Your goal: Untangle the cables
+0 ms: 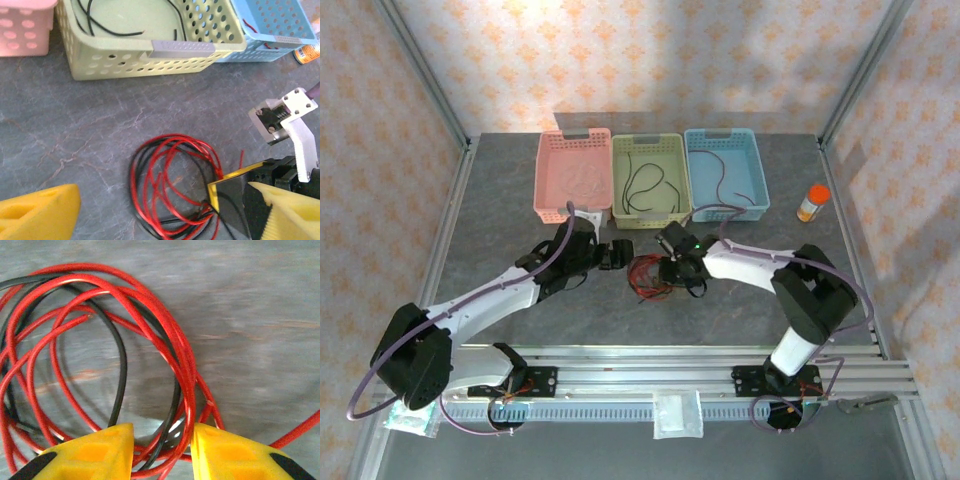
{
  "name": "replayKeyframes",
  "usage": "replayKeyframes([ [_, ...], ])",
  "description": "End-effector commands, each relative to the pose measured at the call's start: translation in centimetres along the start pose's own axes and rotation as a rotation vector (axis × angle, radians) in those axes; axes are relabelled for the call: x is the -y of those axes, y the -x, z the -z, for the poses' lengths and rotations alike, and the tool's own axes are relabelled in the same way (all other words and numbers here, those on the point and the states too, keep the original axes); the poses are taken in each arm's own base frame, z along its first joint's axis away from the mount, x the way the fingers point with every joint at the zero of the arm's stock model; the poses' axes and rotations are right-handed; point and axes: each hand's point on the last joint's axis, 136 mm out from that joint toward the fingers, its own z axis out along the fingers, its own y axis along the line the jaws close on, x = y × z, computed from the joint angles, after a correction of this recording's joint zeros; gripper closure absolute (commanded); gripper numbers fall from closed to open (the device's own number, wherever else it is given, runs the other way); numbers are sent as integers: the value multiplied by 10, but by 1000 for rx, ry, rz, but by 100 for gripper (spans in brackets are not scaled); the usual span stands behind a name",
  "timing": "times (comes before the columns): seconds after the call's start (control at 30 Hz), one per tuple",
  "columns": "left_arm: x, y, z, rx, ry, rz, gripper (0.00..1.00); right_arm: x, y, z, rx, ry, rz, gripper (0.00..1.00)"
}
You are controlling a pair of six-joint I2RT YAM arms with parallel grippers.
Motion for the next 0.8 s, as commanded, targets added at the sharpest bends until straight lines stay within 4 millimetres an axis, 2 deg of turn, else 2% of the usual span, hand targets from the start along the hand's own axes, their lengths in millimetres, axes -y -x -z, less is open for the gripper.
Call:
replayKeyframes([
  [0.0, -1, 5, 5, 37, -7, 29, 15, -47, 11, 8, 25, 154, 42, 65],
  [0.1, -8, 0, 3, 25, 18, 41, 16, -53, 21, 18, 74, 154, 50, 59],
  [0.23, -15, -4, 0, 13, 21, 77, 18, -34, 47, 48, 231, 36, 39, 49],
  [0.3, -19, -7, -1, 7, 23, 82, 19, -27, 54, 63, 284, 4, 55, 48],
  [0.37, -24, -12, -4, -9, 35, 116, 24, -24, 57, 74, 313, -11, 71, 49],
  [0.43, -30, -18, -8, -38, 55, 124, 34, -21, 54, 75, 300, -20, 88, 52],
  [0.53, -33, -29, -15, -86, 60, 131, 51, -20, 48, 65, 236, -37, 114, 60],
  [0.77, -40, -66, -31, -228, 91, 123, 62, -28, 47, 44, 137, 0, 106, 67],
])
